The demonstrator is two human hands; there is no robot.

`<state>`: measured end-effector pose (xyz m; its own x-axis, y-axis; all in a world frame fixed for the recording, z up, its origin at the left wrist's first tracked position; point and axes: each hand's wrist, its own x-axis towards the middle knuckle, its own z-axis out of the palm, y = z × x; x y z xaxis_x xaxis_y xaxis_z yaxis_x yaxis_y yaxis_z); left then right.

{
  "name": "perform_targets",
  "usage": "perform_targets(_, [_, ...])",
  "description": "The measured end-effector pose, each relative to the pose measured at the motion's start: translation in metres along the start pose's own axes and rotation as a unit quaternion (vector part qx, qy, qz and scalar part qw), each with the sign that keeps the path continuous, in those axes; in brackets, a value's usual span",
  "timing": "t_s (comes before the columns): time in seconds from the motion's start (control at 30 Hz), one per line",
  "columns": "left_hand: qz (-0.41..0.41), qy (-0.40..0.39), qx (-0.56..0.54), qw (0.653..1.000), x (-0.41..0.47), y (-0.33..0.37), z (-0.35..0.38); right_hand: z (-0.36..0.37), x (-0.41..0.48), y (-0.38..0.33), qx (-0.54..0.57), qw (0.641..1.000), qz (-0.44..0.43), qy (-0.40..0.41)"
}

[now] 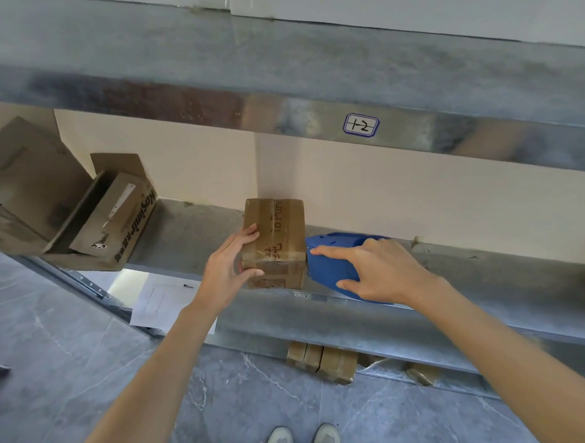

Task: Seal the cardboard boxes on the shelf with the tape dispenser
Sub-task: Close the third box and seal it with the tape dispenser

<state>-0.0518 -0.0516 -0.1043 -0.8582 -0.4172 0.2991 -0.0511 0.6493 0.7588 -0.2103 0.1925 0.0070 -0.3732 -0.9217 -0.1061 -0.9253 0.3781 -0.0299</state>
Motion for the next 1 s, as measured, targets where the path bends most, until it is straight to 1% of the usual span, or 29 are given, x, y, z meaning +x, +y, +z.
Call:
perform_targets(0.17, [0.0,0.004,0.004,1.0,0.0,0.0,0.003,0.003,-0.001,-0.009,-0.009,1.0,0.024,-0.005])
perform_targets(0.3, [0.002,0.005,0.006,1.0,-0.001,0.003,0.003,0.007,-0.004,-0.012,0.024,0.999,0.041,0.003])
perform_targets(0.43, [0.001,-0.001,0.02,1.0,0.0,0.005,0.001,0.006,-0.01,-0.008,0.053,0.998,0.04,0.001])
perform_targets(0.73, [-0.012,-0.003,0.031,0.999,0.0,0.003,0.001,-0.004,-0.034,0.017,0.099,0.995,0.003,-0.01])
perform_targets(0.87, [-0.011,-0.001,0.032,0.999,0.0,0.004,0.001,-0.006,-0.043,0.026,0.138,0.99,-0.016,-0.007])
perform_targets(1.0, [-0.017,0.0,0.043,0.999,0.0,0.006,0.001,-0.01,-0.042,0.029,0.143,0.989,-0.022,-0.018])
